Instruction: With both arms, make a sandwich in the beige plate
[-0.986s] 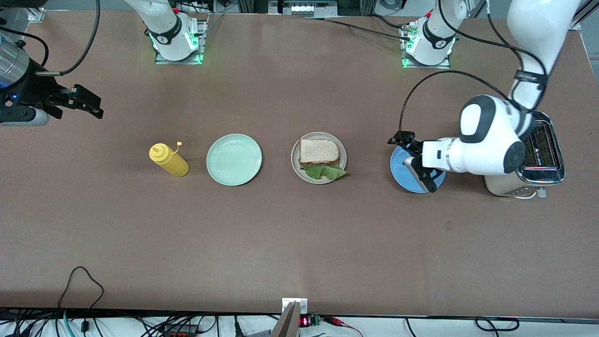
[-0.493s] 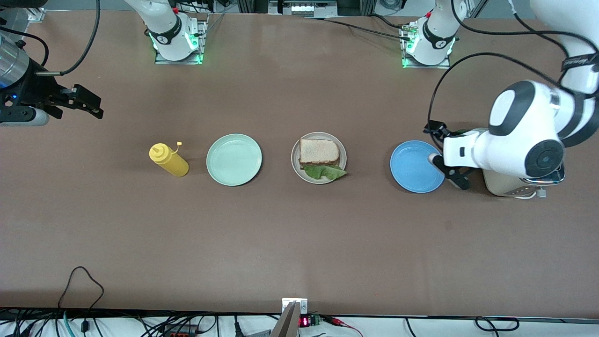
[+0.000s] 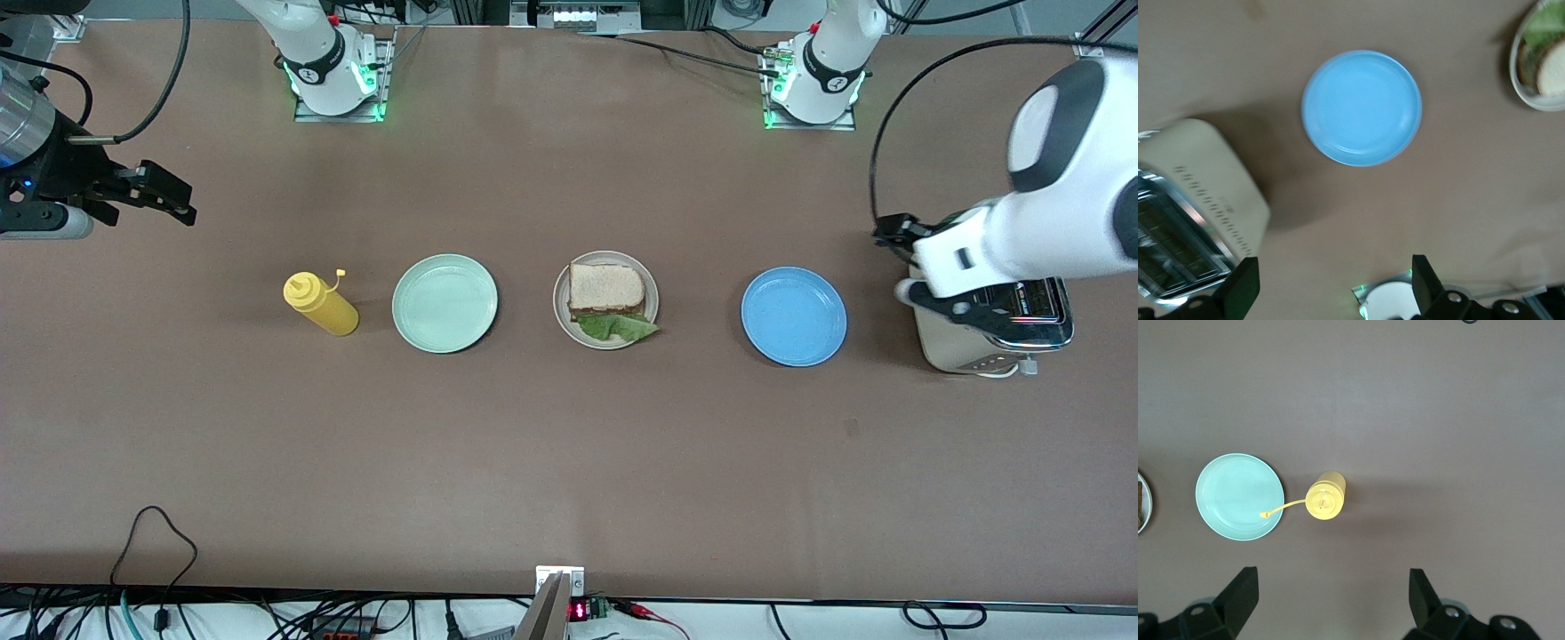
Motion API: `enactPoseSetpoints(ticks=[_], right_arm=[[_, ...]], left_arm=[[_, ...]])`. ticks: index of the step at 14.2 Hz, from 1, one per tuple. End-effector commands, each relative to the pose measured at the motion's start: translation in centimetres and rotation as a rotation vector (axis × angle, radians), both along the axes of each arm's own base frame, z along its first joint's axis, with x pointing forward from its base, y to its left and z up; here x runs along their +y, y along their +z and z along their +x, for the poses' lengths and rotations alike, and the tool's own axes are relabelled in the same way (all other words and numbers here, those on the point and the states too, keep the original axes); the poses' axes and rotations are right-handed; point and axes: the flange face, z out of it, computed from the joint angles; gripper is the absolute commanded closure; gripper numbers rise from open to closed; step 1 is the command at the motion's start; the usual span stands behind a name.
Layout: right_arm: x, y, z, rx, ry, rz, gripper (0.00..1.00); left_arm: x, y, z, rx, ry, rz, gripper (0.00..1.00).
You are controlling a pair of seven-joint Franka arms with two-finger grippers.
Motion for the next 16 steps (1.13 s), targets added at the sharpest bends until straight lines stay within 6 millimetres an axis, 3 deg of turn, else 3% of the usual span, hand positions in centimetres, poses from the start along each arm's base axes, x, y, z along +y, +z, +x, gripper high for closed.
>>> enactPoseSetpoints(ticks=[1,3,6,8,12,16], right_arm=[[-0.2,0.4,0.2,-0.006,-0.015,-0.002,0.0],[-0.2,0.2,0.4,-0.004,-0.013,-0.001,0.0],[-0.3,0.2,0.4,-0.006,-0.008,-0.003,0.0],[-0.4,0.3,0.3,-0.003,-0.007,-0.005,0.0],[-0.7,0.3,0.4,-0.006,-0.018,-0.005,0.0],[-0.7,0.2,0.4,-0.005,-0.019,-0.006,0.0]], left_arm=[[1.8,3.8,-1.1,-0.093,0.102,0.053,0.0],[2.6,6.1,-2.0,-0.136,0.263,0.071,0.0],[4.5,8.3,-1.7,-0.236,0.328,-0.002,0.0],[2.9,7.6,-3.3,-0.24,0.303,-0.003,0.0],[2.8,7.1,-4.6,-0.318,0.297,-0.01,0.0],[2.8,8.4,-5.8,-0.305,0.3,-0.003,0.0]])
